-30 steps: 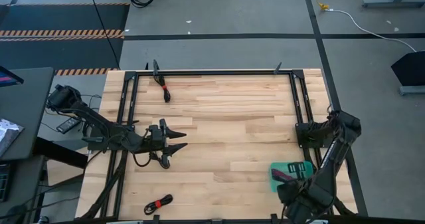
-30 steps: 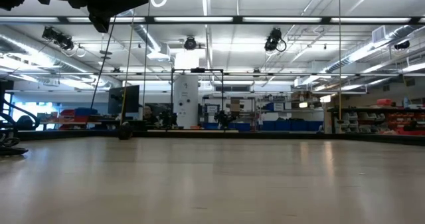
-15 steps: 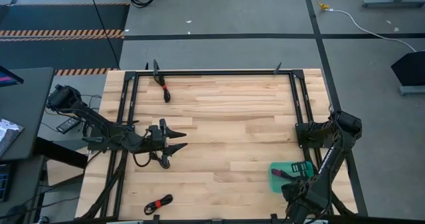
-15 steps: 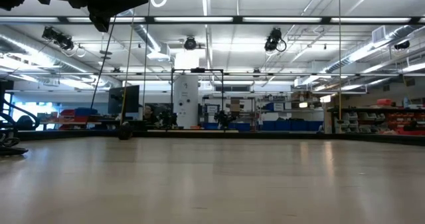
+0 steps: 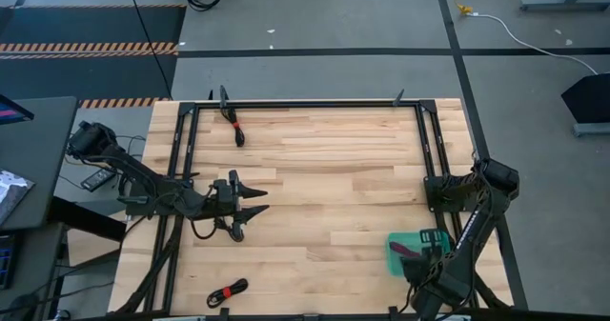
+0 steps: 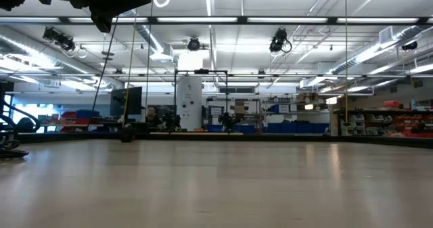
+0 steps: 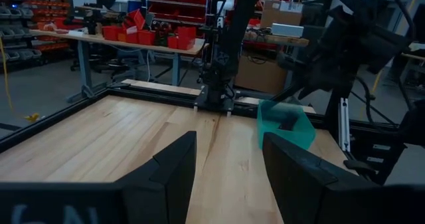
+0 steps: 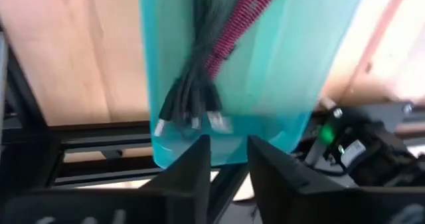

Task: Pick and place USB-C Cables
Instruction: Put the black charger cable into green bin, then put the black charger cable into the green bin

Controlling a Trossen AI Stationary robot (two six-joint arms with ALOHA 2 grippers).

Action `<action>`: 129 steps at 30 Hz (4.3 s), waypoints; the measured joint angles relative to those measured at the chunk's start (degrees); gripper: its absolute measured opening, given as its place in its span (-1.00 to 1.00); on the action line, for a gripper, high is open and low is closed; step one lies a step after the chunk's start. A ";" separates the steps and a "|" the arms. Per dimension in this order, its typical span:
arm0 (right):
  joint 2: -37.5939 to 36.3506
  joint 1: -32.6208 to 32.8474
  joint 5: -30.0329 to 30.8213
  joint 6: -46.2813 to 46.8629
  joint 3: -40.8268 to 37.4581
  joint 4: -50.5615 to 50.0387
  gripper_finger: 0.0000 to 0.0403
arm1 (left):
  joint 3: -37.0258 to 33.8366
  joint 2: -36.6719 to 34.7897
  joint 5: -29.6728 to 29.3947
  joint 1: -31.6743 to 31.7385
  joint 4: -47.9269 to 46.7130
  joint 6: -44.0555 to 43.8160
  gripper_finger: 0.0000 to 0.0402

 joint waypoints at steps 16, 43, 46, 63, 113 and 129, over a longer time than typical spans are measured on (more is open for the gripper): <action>0.00 -9.64 8.72 -2.07 6.37 -2.42 -0.25 | 0.00 0.02 -14.56 0.32 -10.19 -0.39 -0.10; 0.02 -27.92 22.11 -27.86 20.00 6.41 -0.28 | 24.35 -7.28 15.91 -15.15 -64.67 -29.00 -0.31; 0.04 -29.82 23.05 -30.04 19.98 9.54 -0.28 | 24.68 -7.26 20.60 -17.34 -64.95 -33.68 -0.34; 0.04 -38.77 26.63 -49.55 19.55 31.50 -0.28 | 24.68 8.24 36.77 -22.10 -66.00 -67.04 -0.35; -0.63 -44.19 29.54 -45.39 -2.14 34.51 -0.28 | 29.77 33.65 44.30 -13.91 -61.17 -59.71 -0.72; -19.53 -43.00 31.49 -43.45 -2.05 38.62 -0.28 | 29.75 21.41 20.24 -1.99 -56.01 -32.53 -0.72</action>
